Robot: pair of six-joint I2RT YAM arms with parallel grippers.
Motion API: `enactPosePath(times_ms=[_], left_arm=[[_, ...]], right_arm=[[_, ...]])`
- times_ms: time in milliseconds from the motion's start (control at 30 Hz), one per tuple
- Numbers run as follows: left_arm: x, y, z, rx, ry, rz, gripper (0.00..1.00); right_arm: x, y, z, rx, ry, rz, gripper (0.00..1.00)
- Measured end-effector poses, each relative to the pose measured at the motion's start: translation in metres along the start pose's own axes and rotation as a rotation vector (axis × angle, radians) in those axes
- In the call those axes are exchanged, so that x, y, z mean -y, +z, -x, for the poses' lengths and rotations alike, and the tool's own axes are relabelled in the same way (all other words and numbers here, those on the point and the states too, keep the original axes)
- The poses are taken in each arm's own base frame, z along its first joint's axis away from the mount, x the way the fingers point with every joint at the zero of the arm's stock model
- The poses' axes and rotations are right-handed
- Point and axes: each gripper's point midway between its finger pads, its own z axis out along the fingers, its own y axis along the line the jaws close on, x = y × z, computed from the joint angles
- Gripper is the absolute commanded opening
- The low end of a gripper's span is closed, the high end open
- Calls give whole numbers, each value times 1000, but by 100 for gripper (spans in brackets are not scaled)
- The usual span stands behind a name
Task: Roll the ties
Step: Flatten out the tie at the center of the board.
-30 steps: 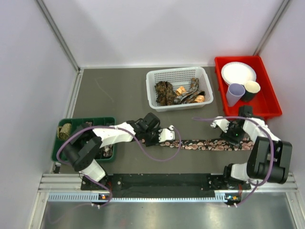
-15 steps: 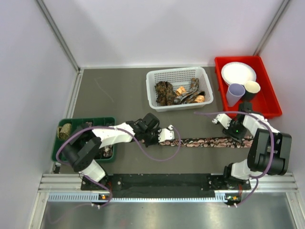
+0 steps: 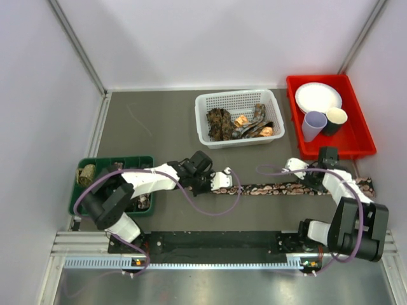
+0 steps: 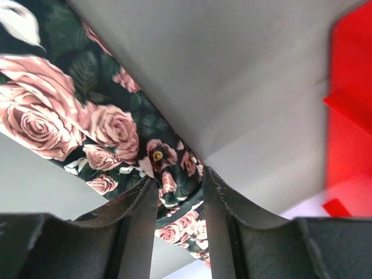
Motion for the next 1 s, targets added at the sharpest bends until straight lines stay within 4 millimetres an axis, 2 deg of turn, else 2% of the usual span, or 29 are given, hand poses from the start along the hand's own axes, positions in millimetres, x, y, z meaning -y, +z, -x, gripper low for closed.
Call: enactPosePath(times_ms=[33,133,167,200,233,267,367,400,433,533,600,633,700,800,867,933,1000], left_arm=[[1,-1,0,0,9,-1,23],[9,-5,-9,-15,40,-9,28],[11,-7,-10,-17,52,-12,36],[12,-8,-10,-18,58,-13,42],[13,-9,-11,-21,66,-15,48],[14,-10,-12,-26,72,-18,58],[16,-15,-14,-39,69,-19,73],[16,-18,-14,-40,66,-16,89],[16,-24,-12,-36,60,-6,99],[15,-45,0,5,44,35,99],[11,-64,16,61,26,79,99],[8,-75,26,97,14,111,99],[-1,-104,50,190,-14,192,99],[-15,-140,75,301,-87,310,99],[-22,-151,83,331,-140,356,99],[-30,-151,86,324,-191,371,99],[-34,-144,87,291,-218,330,99]], right_arm=[[2,-1,0,6,-15,-29,43],[7,-3,1,21,-64,-105,45],[8,-4,1,25,-78,-120,49],[8,-4,1,28,-90,-130,58],[9,-6,1,32,-99,-139,63],[13,-8,2,37,-108,-155,67],[15,-15,0,42,-108,-156,84],[13,-18,-2,40,-103,-147,97],[9,-23,-4,41,-97,-128,99],[5,-52,3,78,-89,-119,99],[14,-82,15,130,-69,-158,99],[21,-100,22,161,-51,-189,99],[42,-149,41,259,15,-291,99],[56,-195,63,389,159,-349,99],[58,-218,81,487,249,-322,99],[55,-234,105,604,339,-229,99],[51,-240,131,696,425,-102,99]])
